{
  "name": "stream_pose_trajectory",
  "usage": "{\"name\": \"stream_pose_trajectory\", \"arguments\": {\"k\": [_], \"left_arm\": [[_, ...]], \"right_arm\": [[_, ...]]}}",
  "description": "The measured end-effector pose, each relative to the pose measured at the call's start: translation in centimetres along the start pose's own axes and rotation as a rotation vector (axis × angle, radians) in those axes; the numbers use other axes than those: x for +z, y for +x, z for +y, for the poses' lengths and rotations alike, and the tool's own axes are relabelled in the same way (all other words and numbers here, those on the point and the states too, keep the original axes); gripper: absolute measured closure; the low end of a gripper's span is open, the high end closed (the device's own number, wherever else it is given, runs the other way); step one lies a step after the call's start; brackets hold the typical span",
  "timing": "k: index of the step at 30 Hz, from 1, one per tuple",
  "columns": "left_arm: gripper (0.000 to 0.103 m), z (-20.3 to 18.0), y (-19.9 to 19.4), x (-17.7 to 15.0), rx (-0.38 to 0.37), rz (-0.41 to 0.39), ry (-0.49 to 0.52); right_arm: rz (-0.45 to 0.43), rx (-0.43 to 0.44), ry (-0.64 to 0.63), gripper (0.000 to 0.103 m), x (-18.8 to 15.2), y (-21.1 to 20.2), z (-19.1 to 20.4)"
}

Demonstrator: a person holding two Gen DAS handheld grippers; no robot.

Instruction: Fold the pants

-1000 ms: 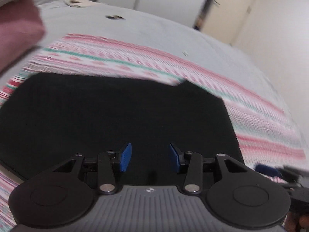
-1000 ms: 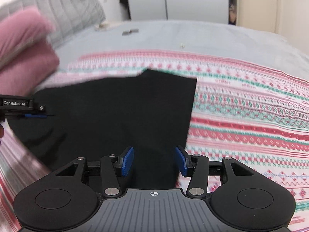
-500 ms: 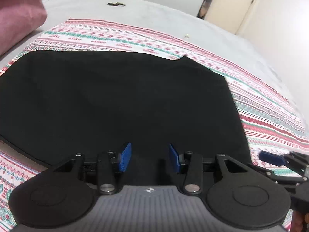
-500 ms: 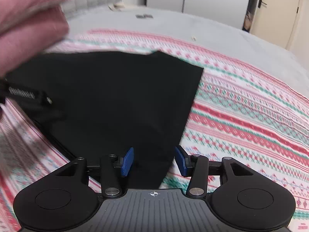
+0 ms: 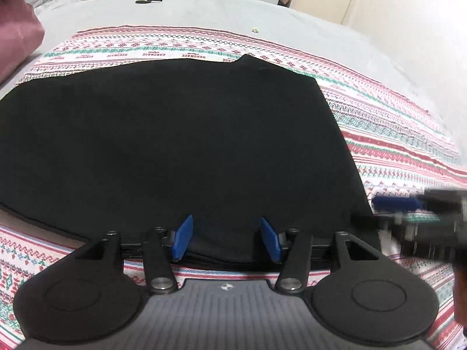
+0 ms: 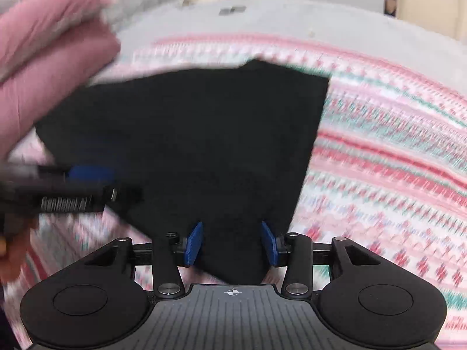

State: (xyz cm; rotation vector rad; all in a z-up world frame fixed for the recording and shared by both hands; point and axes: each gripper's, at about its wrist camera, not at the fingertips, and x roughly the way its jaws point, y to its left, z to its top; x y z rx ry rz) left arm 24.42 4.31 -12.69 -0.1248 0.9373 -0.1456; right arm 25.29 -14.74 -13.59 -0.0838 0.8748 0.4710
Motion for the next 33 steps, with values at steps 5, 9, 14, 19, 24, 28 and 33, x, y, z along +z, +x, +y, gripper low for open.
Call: {"name": "stream_pose_trajectory", "arguments": {"k": [5, 9, 14, 19, 24, 28, 33], "left_arm": [[0.021, -1.2, 0.4, -0.5, -0.016, 0.015, 0.018], [0.020, -1.6, 0.9, -0.8, -0.006, 0.017, 0.041], [0.019, -2.4, 1.1, -1.0, 0.002, 0.010, 0.071], [0.018, -2.2, 0.9, -1.1, 0.000, 0.015, 0.069], [0.017, -1.6, 0.8, -0.6, -0.027, 0.027, 0.030], [0.017, -0.2, 0.3, -0.1, -0.046, 0.027, -0.036], [0.017, 0.0, -0.4, 0.0, -0.016, -0.003, -0.034]], "right_arm": [[-0.066, 0.072, 0.085, 0.058, 3.9, 1.5, -2.7], [0.036, 0.214, 0.081, 0.057, 7.1, 6.3, -4.5], [0.027, 0.215, 0.158, 0.060, 11.8, 10.8, -8.2], [-0.147, 0.074, 0.415, 0.061, 13.8, 12.5, -13.0], [-0.162, -0.086, 0.329, 0.056, 12.8, 9.4, -10.2], [-0.097, -0.007, 0.361, 0.057, 8.8, 4.2, -8.7], [0.016, 0.003, 0.402, 0.056, 1.6, -1.3, -6.3]]}}
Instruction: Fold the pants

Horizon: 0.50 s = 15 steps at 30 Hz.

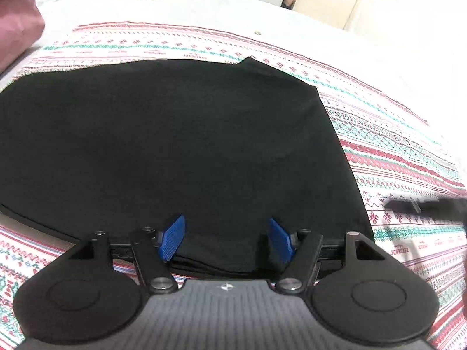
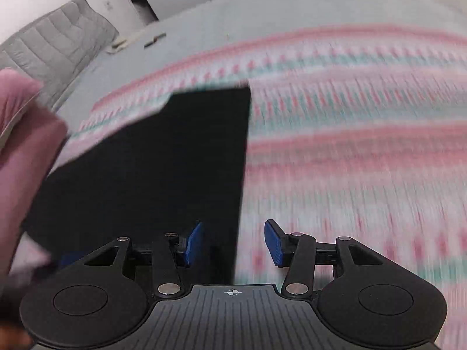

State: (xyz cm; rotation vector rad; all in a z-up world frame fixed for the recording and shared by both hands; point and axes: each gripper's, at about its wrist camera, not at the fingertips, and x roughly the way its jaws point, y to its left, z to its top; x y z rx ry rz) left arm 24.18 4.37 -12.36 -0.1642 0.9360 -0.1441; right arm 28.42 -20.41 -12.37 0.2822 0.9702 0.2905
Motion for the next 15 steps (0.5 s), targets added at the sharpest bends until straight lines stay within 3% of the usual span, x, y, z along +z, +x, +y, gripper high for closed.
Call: {"name": "stream_pose_trajectory", "arguments": {"k": [4, 8, 15], "left_arm": [[0.017, -0.5, -0.4, -0.2, 0.036, -0.023, 0.032], [0.017, -0.2, -0.3, -0.3, 0.065, -0.029, 0.039], [0.017, 1.0, 0.2, 0.0, 0.103, -0.033, 0.037]], "right_arm": [[-0.034, 0.043, 0.063, 0.056, -2.5, -1.6, -0.7], [-0.056, 0.061, 0.106, 0.055, -3.1, -0.5, -1.0], [-0.040, 0.076, 0.039, 0.056, -3.9, 0.3, 0.4]]}}
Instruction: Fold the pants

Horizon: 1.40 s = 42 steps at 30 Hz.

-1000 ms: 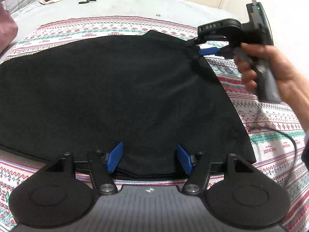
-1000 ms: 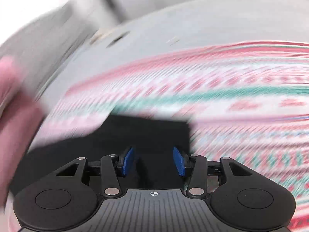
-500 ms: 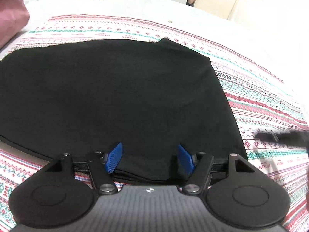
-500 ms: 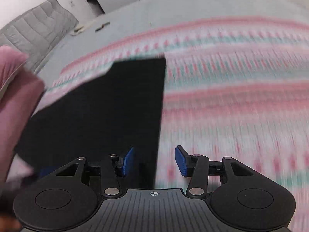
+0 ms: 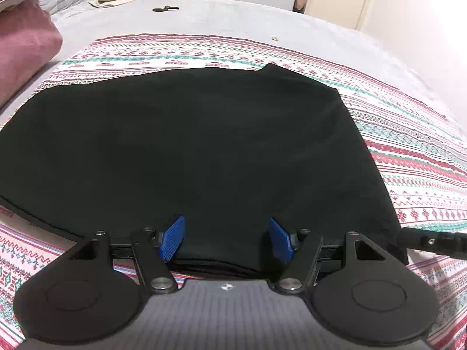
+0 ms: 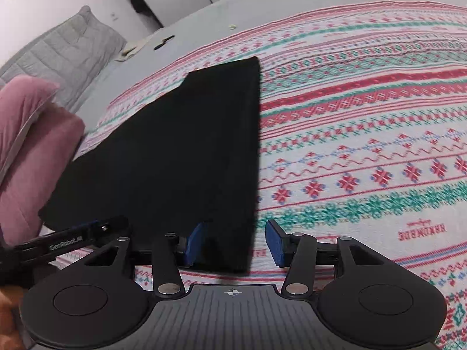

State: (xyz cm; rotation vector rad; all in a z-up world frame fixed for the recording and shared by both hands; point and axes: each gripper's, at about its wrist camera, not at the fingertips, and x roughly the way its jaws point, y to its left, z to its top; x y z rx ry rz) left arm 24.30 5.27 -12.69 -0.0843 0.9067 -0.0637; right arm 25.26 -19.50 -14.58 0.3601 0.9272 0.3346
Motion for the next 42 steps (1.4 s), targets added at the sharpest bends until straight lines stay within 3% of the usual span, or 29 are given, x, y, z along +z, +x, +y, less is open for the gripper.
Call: {"name": "stream_pose_trajectory", "arguments": {"k": [5, 10, 15, 19, 25, 34, 42], "left_arm": [[0.017, -0.3, 0.3, -0.4, 0.028, -0.002, 0.027], [0.017, -0.6, 0.3, -0.4, 0.026, -0.001, 0.039], [0.017, -0.3, 0.4, -0.3, 0.023, 0.000, 0.037], [0.017, -0.4, 0.3, -0.4, 0.020, 0.002, 0.033], [0.016, -0.2, 0.4, -0.3, 0.014, 0.008, 0.026], [0.014, 0.0, 0.5, -0.4, 0.004, 0.014, 0.023], [0.014, 0.2, 0.6, -0.3, 0.005, 0.014, 0.023]], "right_arm": [[0.012, 0.002, 0.052, 0.059, -0.1, 0.6, -1.1], [0.021, 0.085, 0.154, 0.059, -0.3, 0.9, -2.2], [0.014, 0.094, 0.153, 0.059, -0.5, 1.0, -1.8], [0.000, 0.073, 0.135, 0.070, -0.6, 1.1, -1.5], [-0.017, 0.057, 0.110, 0.077, -0.9, 1.2, -0.9], [-0.027, 0.070, 0.133, 0.076, -1.0, 1.3, -1.3], [-0.057, 0.143, 0.232, 0.074, -1.3, 1.9, -2.5]]}}
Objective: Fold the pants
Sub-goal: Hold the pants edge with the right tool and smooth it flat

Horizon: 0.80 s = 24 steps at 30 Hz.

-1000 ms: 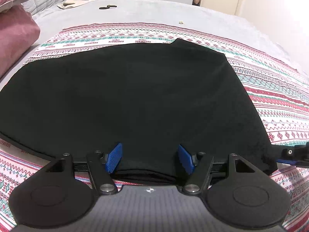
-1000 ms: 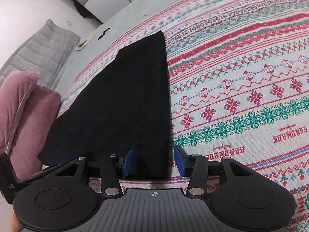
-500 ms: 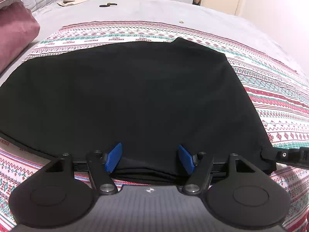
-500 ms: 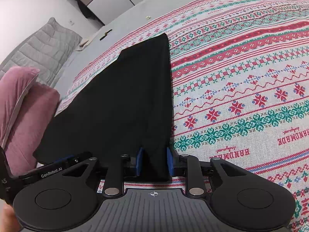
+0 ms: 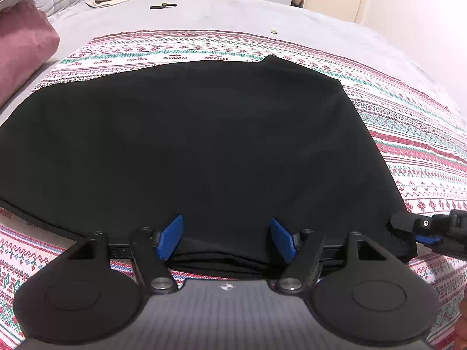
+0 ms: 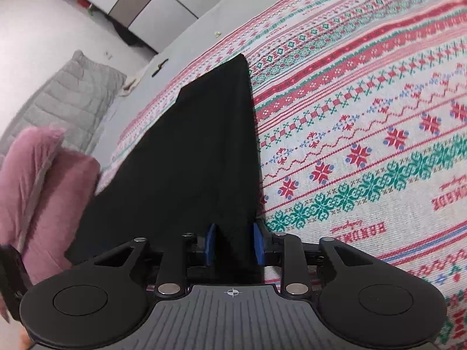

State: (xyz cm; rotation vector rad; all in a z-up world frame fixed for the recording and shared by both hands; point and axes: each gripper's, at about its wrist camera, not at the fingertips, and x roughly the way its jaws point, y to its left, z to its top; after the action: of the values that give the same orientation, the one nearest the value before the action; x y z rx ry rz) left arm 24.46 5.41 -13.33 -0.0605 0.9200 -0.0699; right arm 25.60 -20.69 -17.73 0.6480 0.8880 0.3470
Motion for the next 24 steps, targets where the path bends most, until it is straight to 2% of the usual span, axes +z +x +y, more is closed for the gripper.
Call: {"name": "stream_pose_trajectory", "arguments": {"k": [8, 15, 20, 24], "left_arm": [[0.014, 0.4, 0.1, 0.1, -0.007, 0.004, -0.010], [0.014, 0.4, 0.1, 0.1, -0.004, 0.003, -0.006], [0.014, 0.4, 0.1, 0.1, -0.005, 0.004, -0.008], [0.014, 1.1, 0.2, 0.5, -0.018, 0.015, -0.036]], "right_arm": [[-0.024, 0.071, 0.068, 0.074, 0.1, -0.6, -0.1], [-0.016, 0.059, 0.122, 0.074, -0.7, -0.2, -0.7], [-0.045, 0.040, 0.077, 0.091, -0.9, -0.5, 0.4], [-0.082, 0.066, 0.061, 0.094, -0.5, -1.5, 1.2]]}}
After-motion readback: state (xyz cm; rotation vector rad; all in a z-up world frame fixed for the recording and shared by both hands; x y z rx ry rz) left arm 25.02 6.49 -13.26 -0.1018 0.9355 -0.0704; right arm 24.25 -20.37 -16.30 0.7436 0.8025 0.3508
